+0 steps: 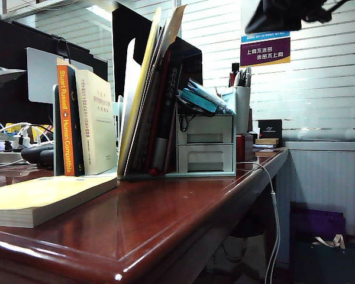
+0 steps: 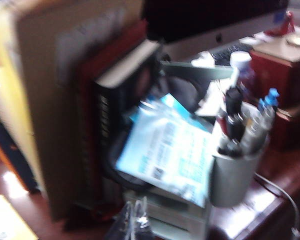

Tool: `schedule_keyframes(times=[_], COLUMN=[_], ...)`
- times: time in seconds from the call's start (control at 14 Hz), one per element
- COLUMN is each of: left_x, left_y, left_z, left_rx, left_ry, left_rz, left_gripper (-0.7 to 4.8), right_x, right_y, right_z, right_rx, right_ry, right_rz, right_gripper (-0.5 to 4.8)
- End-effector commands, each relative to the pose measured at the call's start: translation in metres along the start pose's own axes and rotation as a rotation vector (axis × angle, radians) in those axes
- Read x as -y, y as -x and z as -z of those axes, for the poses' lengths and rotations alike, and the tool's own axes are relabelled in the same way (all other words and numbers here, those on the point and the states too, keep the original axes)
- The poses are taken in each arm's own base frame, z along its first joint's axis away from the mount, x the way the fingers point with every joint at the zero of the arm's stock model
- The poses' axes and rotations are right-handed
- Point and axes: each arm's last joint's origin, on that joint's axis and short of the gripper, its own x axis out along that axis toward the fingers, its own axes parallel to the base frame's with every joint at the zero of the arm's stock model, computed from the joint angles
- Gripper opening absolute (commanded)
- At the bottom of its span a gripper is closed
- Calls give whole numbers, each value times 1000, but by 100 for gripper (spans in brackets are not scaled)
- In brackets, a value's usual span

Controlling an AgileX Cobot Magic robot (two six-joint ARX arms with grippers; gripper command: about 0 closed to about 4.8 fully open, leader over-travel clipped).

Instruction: Pick up the blue book and put it on the bookshelf.

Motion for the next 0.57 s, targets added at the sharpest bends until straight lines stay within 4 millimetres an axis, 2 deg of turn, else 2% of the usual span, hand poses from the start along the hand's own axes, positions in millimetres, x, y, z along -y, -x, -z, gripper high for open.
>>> schedule_keyframes(times=[0.07,0.57], left_x=[0,-7], left_y=[-16,-60], left_z=[-2,56], left_rx=[137,193], left_ry=[-27,-74], left_rz=[-89,-189], left_gripper=[-6,-6], right_x=[-4,-10], right_y=[6,11], right_z=[-10,-15], right_rx=[53,64], right_ry=[12,3], right_rz=[-57,-141], right_gripper=[-1,-1])
